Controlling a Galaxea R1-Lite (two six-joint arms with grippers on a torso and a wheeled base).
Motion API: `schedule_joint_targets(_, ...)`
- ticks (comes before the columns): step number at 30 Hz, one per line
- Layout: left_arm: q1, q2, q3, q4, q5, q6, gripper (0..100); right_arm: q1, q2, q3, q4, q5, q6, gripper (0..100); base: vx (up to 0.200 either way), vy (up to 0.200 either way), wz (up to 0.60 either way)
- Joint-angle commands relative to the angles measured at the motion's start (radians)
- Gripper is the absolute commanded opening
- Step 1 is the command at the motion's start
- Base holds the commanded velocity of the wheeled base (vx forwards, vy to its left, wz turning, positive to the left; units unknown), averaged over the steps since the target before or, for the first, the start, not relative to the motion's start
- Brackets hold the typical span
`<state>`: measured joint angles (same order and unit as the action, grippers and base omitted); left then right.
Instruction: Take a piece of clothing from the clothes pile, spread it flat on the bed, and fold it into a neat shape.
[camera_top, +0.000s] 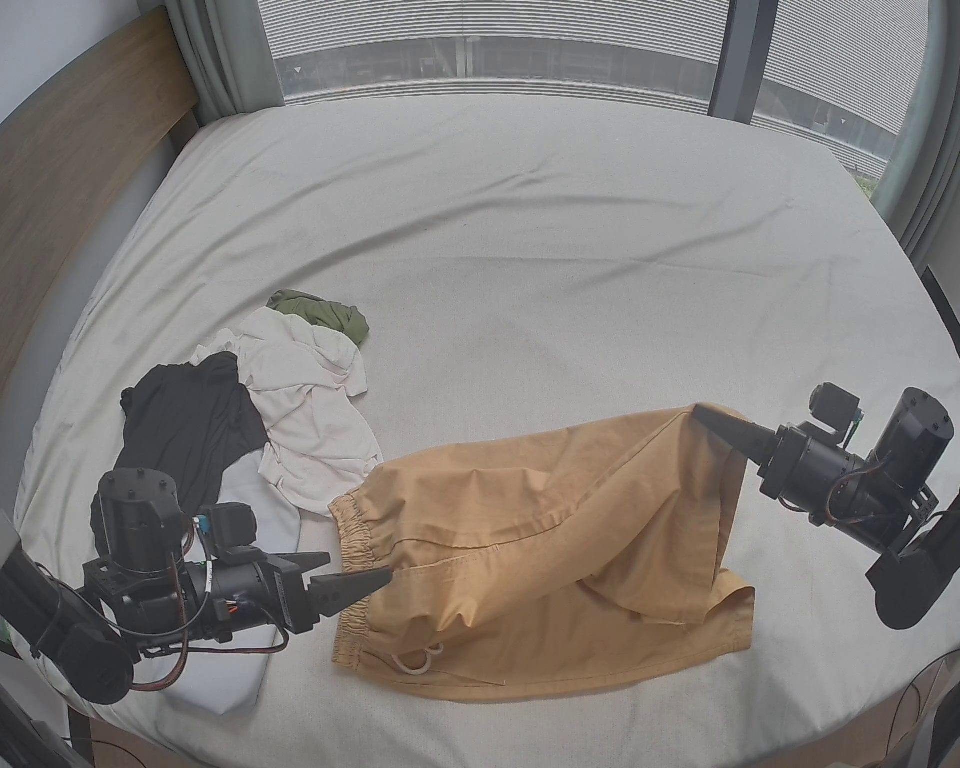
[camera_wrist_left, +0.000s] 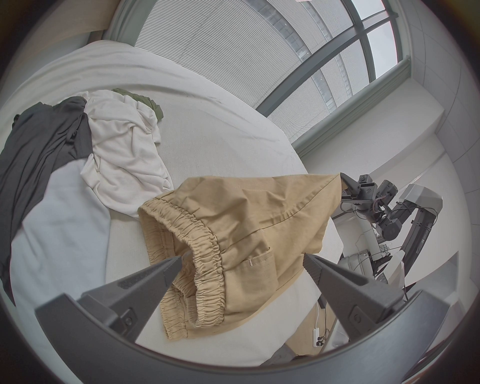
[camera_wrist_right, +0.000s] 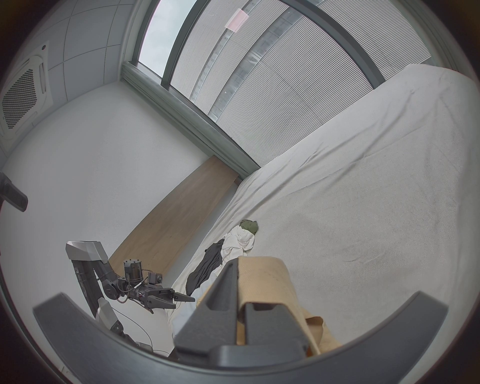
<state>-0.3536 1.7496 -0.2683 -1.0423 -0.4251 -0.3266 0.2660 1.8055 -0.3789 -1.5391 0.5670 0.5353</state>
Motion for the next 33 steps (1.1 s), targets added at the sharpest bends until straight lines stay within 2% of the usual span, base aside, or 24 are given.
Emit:
schedule_joint_targets(1,-0.019,0.061,0.009,-0.019,0.002,-0.002,100,-0.005,0.0,-0.003,-0.001,0.001,0.0,0,0.0,0.0,0.0)
schedule_joint_targets(5,-0.022,0.108,0.014,-0.07,0.002,-0.002,100,-0.007,0.0,-0.006,-0.001,0.001,0.002,0,0.0,0.0,0.0)
schedule_joint_targets(8,-0.033,0.163,0.026,-0.168,0.002,-0.005,100,-0.013,0.0,-0.008,0.001,0.002,0.002,0,0.0,0.0,0.0)
schedule_joint_targets(10,-0.033,0.163,0.026,-0.168,0.002,-0.005,100,-0.013,0.0,-0.008,0.001,0.002,0.002,0,0.0,0.0,0.0)
schedule_joint_targets(12,-0.048,0.255,0.032,-0.304,0.008,-0.006,100,-0.011,0.0,-0.006,0.001,0.002,0.002,0,0.0,0.0,0.0)
schedule_joint_targets(18,-0.054,0.361,0.046,-0.501,0.025,-0.051,100,-0.013,-0.002,-0.006,-0.001,0.002,0.003,0,0.0,0.0,0.0)
schedule_joint_targets(33,-0.08,0.34,0.04,-0.509,0.048,-0.089,100,-0.011,0.001,-0.003,-0.001,0.002,0.003,0,0.0,0.0,0.0)
